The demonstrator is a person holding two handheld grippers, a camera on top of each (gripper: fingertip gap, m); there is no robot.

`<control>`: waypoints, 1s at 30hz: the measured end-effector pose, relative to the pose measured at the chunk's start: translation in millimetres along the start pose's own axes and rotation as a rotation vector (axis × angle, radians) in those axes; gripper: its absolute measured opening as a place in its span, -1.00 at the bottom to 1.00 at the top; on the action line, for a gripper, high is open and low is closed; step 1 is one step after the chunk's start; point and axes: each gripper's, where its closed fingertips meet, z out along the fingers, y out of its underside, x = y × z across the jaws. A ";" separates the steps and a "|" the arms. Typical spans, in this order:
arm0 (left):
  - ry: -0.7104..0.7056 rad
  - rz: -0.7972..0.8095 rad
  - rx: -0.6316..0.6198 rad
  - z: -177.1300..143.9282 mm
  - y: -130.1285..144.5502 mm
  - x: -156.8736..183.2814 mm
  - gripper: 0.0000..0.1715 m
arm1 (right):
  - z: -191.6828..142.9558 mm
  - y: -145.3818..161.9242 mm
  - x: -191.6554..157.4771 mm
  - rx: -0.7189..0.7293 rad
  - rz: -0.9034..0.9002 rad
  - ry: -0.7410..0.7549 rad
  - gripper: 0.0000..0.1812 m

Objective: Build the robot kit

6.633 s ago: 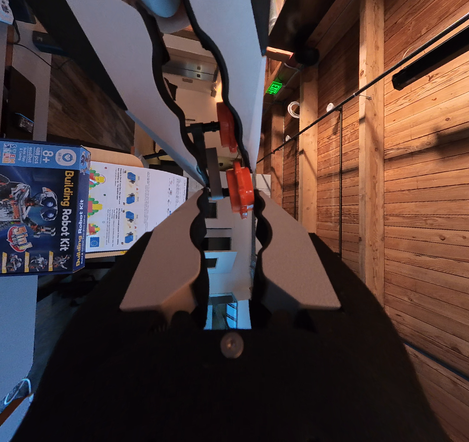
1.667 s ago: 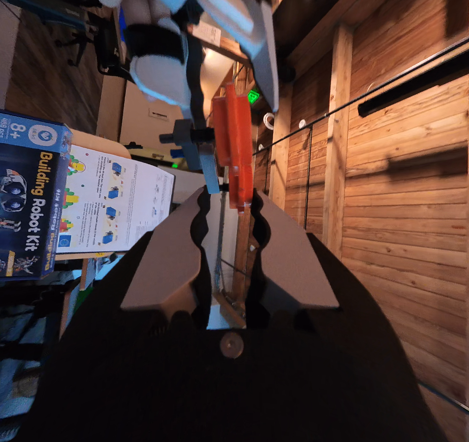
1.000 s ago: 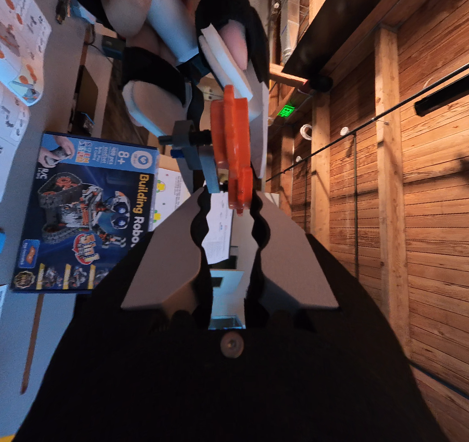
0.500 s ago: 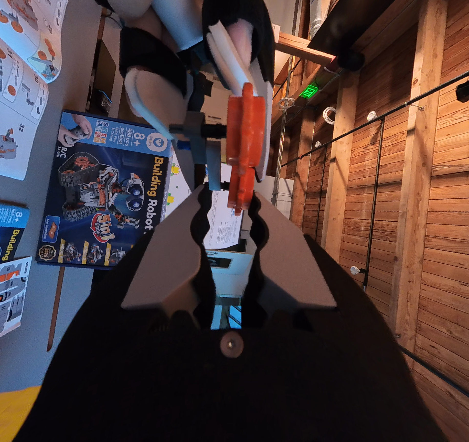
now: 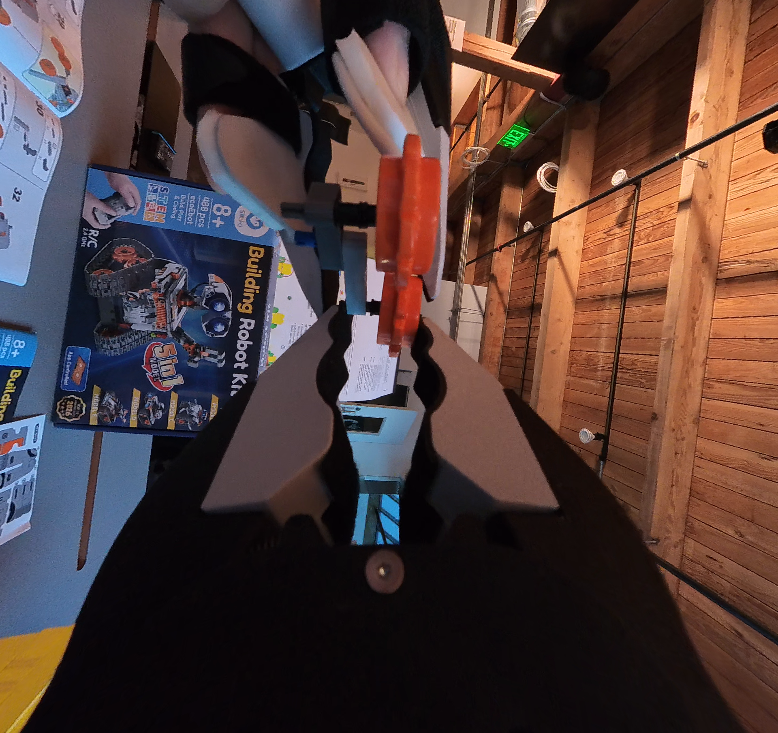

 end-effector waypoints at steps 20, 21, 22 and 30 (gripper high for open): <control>-0.011 0.015 0.013 4.7 -3.8 -2.3 -0.52 | 0.2 7.1 0.0 -0.012 0.002 0.009 -0.69; -0.011 0.018 0.015 4.9 -4.0 -2.2 -0.52 | 0.2 7.5 0.5 -0.012 0.002 0.012 -0.69; -0.012 0.019 0.015 4.9 -3.9 -2.5 -0.52 | 0.2 7.6 0.0 -0.013 0.001 0.009 -0.69; -0.017 0.007 0.028 5.2 -7.1 -2.8 -0.52 | 2.3 9.5 1.1 -0.015 0.007 0.017 -0.69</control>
